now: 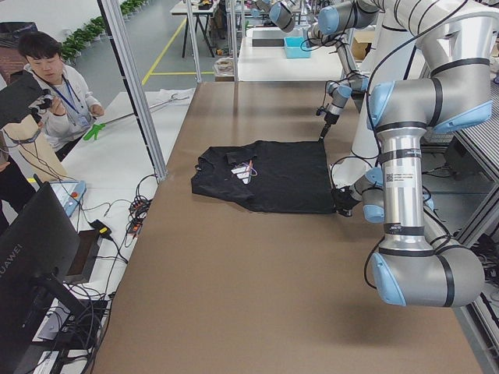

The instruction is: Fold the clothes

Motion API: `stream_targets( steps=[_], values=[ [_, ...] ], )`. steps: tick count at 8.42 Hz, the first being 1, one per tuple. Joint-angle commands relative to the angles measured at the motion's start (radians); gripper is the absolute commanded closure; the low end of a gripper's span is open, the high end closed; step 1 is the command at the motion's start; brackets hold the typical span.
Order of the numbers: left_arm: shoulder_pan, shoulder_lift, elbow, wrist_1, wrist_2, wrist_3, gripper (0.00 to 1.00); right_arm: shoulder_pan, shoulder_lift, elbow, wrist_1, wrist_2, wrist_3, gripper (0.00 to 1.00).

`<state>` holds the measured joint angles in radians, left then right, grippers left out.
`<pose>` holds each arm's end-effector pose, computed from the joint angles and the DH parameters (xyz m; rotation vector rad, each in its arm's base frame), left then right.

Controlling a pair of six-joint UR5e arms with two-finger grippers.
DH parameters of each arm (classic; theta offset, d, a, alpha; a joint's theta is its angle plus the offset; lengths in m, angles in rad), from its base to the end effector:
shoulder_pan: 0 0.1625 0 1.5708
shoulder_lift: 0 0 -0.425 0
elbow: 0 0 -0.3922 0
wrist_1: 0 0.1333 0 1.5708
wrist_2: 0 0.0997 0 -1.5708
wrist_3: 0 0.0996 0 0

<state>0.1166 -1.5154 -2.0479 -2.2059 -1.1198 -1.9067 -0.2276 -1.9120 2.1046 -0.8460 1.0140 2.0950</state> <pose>0.4788 -0.1218 0.3836 0.1657 1.1102 -0.4340 -0.4029 -0.0975 0.4602 0.1544 -1.0304 0.5247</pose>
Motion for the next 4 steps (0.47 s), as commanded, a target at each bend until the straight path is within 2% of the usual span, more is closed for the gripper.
stream_targets(
  steps=[1, 4],
  values=[
    [0.0, 0.0, 0.0, 0.0, 0.0, 0.002, 1.0, -0.013, 0.017, -0.001, -0.034, -0.018, 0.007, 0.33],
    [0.0, 0.0, 0.0, 0.0, -0.002, 0.003, 1.0, -0.021, 0.021, 0.002, -0.039, -0.02, 0.008, 0.42]
  ],
)
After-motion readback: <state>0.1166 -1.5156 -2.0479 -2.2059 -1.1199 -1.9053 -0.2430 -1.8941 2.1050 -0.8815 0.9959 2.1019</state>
